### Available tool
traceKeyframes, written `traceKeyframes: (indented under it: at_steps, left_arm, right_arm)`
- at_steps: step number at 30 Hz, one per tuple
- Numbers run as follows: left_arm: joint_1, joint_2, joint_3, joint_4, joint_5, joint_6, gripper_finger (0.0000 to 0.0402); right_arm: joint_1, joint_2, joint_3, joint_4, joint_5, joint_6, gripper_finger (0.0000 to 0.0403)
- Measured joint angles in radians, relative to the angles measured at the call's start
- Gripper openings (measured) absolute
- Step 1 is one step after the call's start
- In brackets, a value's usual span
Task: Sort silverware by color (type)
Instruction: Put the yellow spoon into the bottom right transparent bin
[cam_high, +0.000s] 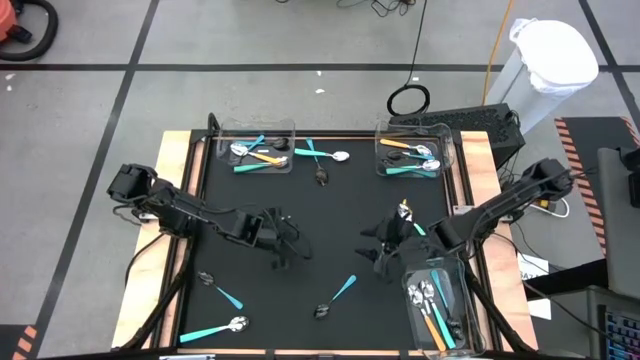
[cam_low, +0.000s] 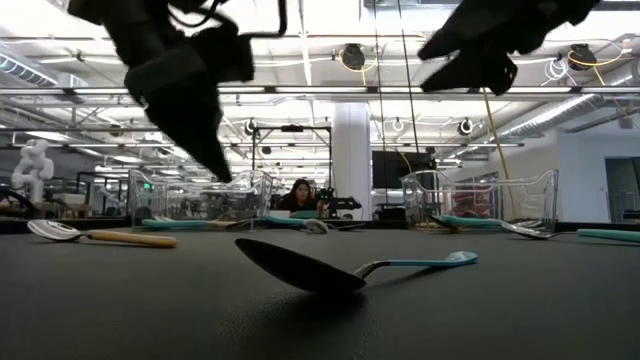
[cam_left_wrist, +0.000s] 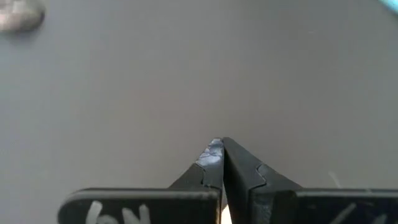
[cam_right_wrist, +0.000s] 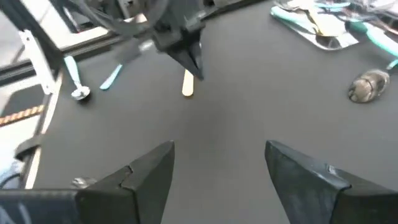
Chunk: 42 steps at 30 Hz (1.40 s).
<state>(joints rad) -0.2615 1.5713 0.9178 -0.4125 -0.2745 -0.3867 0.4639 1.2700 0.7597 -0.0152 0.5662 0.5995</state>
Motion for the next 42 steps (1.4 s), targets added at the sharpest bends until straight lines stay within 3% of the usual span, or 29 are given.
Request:
traceKeyframes:
  at_steps: [3, 9, 14, 23, 27, 32, 35, 37, 42]
  left_arm:
    - [-0.001, 0.000, 0.030, -0.038, 0.047, 0.010, 0.0004]
    - [-0.003, -0.002, 0.046, -0.304, 0.141, -0.001, 0.0010]
    - [-0.006, -0.002, -0.025, -0.394, 0.147, -0.023, 0.0054]
    - [-0.016, -0.008, -0.152, -0.371, 0.144, -0.024, 0.0132]
    - [-0.016, -0.008, -0.165, -0.364, 0.145, -0.026, 0.0118]
    - [-0.016, -0.007, -0.168, -0.339, 0.151, -0.025, 0.0045]
    - [-0.016, -0.006, -0.161, -0.318, 0.138, -0.043, 0.0034]
    - [-0.017, -0.004, -0.145, -0.315, 0.090, -0.078, 0.0034]
    - [-0.012, -0.002, -0.090, -0.218, -0.152, -0.105, 0.0038]
  right_arm:
    - [0.012, 0.058, 0.000, -0.001, 0.009, 0.035, 0.0247]
    - [0.016, 0.151, 0.000, 0.064, 0.010, 0.065, 0.0247]
    - [0.016, 0.182, 0.000, 0.180, 0.009, 0.014, 0.0247]
    - [0.022, 0.181, 0.000, 0.185, 0.008, -0.007, 0.0247]
    - [0.023, 0.181, 0.000, 0.184, 0.007, -0.010, 0.0247]
    - [0.023, 0.181, 0.000, 0.188, 0.008, -0.010, 0.0247]
    - [0.023, 0.181, 0.000, 0.205, 0.008, -0.010, 0.0247]
    - [0.023, 0.183, 0.000, 0.237, 0.009, -0.004, 0.0247]
    - [0.021, 0.245, 0.000, 0.442, 0.012, -0.001, 0.0247]
